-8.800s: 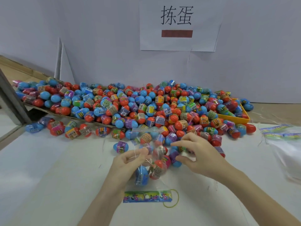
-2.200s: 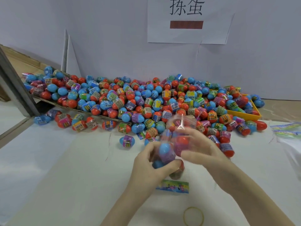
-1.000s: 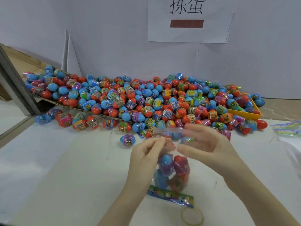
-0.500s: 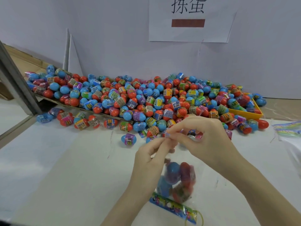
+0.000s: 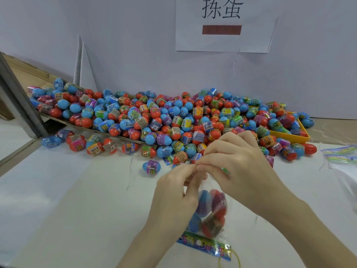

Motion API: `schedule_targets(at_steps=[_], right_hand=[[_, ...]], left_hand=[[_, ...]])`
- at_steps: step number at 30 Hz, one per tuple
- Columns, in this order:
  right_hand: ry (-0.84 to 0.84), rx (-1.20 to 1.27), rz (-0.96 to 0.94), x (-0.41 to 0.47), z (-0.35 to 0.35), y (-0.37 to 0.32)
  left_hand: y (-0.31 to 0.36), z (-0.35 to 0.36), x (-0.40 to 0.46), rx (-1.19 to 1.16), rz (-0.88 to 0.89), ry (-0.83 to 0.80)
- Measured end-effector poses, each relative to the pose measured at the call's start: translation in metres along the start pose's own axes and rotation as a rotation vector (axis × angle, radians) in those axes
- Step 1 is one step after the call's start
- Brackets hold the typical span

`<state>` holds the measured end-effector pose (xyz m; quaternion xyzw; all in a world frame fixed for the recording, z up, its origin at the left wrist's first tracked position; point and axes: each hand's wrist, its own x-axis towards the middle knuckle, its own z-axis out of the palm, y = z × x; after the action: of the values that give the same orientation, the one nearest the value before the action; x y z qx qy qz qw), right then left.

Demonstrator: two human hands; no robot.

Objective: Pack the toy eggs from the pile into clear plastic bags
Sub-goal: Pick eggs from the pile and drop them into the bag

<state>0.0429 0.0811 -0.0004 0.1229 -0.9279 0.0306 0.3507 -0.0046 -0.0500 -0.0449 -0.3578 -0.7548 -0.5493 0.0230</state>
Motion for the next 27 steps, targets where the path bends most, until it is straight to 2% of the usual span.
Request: schedule_targets(at_steps=[3, 8, 15, 22, 27], right_hand=[[0.034, -0.022, -0.051, -0.001, 0.002, 0.000], [0.073, 0.060, 0.008, -0.004, 0.009, 0.003], [0.022, 0.043, 0.026, -0.009, 0.010, 0.008], [0.140, -0.106, -0.054, -0.007, 0.008, 0.003], [0.163, -0.145, -0.066, -0.008, 0.010, 0.001]], left_hand=[[0.004, -0.001, 0.001, -0.037, -0.015, 0.030], [0.006, -0.001, 0.002, -0.125, -0.068, 0.030], [0.007, 0.000, 0.005, -0.278, -0.133, 0.020], [0.006, -0.002, 0.003, -0.091, -0.029, 0.061], [0.003, -0.002, 0.003, 0.007, 0.075, 0.127]])
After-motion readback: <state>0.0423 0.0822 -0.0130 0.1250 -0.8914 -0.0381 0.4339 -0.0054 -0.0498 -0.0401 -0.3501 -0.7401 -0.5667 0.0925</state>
